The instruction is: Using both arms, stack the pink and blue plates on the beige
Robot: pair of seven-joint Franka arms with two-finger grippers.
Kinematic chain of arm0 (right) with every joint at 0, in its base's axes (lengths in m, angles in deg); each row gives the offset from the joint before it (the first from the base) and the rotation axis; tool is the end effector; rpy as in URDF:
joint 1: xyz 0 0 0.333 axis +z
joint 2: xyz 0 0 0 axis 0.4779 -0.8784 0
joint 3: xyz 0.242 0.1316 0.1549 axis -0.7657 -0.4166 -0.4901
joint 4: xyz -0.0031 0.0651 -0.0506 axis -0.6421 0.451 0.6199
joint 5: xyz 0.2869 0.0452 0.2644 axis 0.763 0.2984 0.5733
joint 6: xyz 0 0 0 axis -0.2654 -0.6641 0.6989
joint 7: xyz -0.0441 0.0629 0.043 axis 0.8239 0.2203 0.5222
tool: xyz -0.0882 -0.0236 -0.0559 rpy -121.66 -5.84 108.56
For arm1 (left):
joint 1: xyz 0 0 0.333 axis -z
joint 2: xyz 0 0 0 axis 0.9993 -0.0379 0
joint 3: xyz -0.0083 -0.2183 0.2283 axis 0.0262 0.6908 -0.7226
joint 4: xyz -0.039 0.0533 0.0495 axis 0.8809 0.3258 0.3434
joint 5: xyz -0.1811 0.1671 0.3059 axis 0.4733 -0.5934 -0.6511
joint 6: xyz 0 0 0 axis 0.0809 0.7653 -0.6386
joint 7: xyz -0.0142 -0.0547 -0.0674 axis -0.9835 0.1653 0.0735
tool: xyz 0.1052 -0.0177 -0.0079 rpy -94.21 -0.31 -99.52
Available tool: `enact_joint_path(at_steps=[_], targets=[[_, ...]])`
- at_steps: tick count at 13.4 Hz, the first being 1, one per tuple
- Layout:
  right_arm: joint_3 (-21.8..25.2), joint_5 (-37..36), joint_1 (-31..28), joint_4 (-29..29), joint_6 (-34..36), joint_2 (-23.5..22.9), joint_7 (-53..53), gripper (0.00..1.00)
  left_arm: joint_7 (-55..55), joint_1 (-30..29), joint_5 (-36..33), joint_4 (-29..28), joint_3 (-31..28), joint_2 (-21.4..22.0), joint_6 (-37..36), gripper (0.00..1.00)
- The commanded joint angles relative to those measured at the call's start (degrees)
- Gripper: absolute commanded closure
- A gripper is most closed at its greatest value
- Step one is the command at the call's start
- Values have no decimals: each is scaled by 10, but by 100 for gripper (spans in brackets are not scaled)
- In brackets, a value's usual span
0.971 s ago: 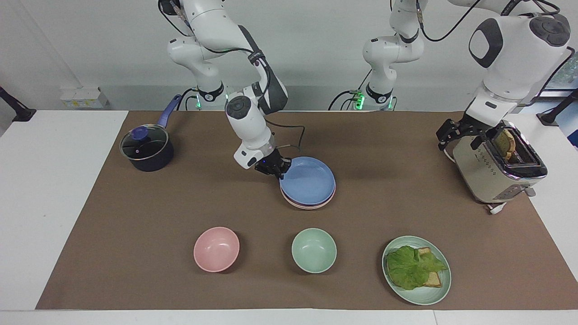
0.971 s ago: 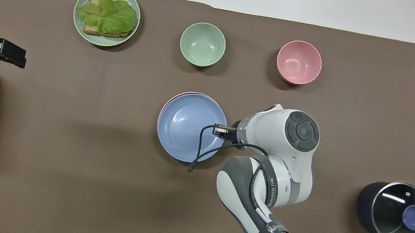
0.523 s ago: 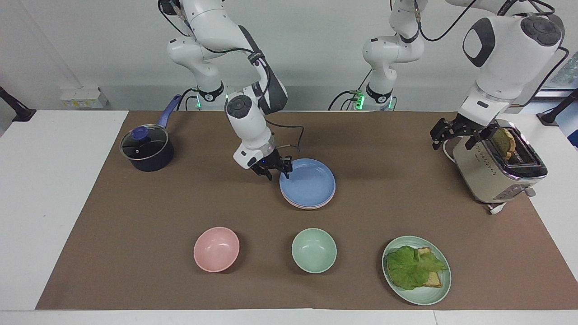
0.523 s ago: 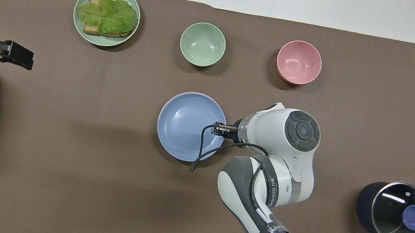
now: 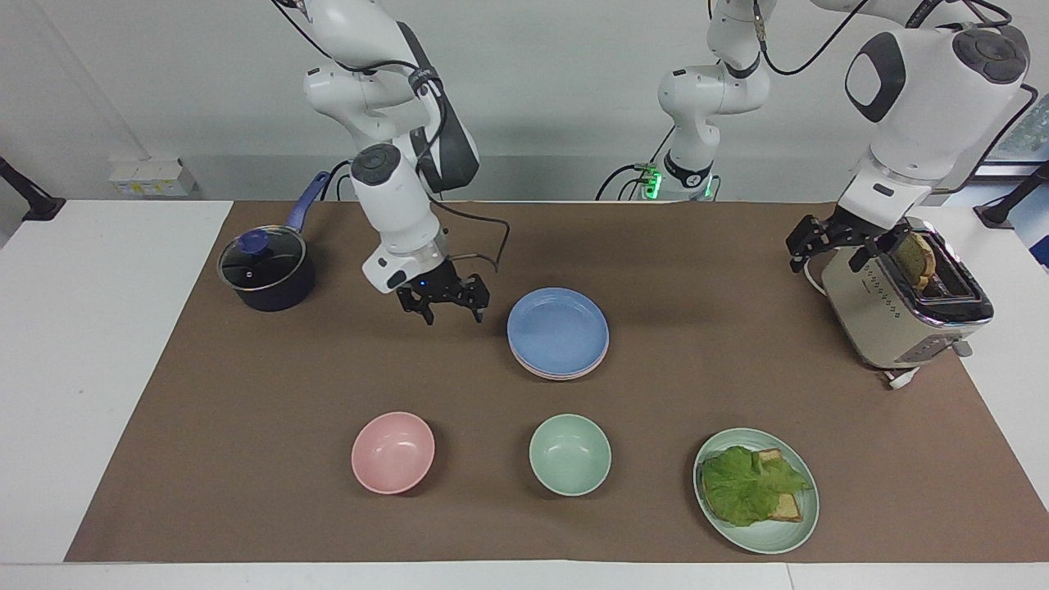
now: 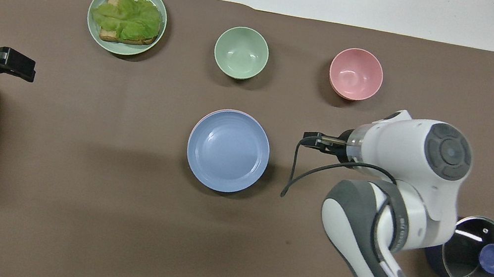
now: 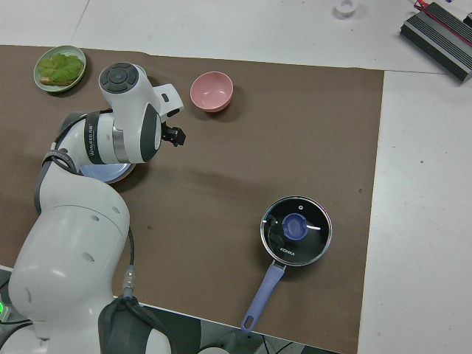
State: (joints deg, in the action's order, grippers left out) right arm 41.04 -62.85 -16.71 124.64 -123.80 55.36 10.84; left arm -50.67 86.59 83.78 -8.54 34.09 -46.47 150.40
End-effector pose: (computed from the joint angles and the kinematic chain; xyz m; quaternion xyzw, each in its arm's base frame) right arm 0.5607 0.1656 0.4165 -0.9930 0.0586 -0.0510 0.0885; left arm 0.5778 -0.0294 0.5738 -0.9995 0.0287 -0.0088 0.0015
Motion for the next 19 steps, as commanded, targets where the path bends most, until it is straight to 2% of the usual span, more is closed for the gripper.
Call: enact_joint_path(at_steps=[1,3,7,11,14,19], targets=[[-5,-54,-46,9,44,49,12,0,3,-2,1,-11,0,12,-2,0],[-5,-84,-73,-26,99,62,21,0,3,-3,1,-11,0,12,-2,0],[-5,-115,-131,-152,249,56,62,0,3,-2,1,-11,0,12,-2,0],[-5,-113,-149,-248,361,51,66,0,3,-3,1,-11,0,12,-2,0],[-4,-111,-147,-284,433,51,62,0,3,-3,1,-11,0,12,-2,0],[-2,-113,-147,-271,448,67,65,0,3,-3,1,-11,0,12,-2,0]])
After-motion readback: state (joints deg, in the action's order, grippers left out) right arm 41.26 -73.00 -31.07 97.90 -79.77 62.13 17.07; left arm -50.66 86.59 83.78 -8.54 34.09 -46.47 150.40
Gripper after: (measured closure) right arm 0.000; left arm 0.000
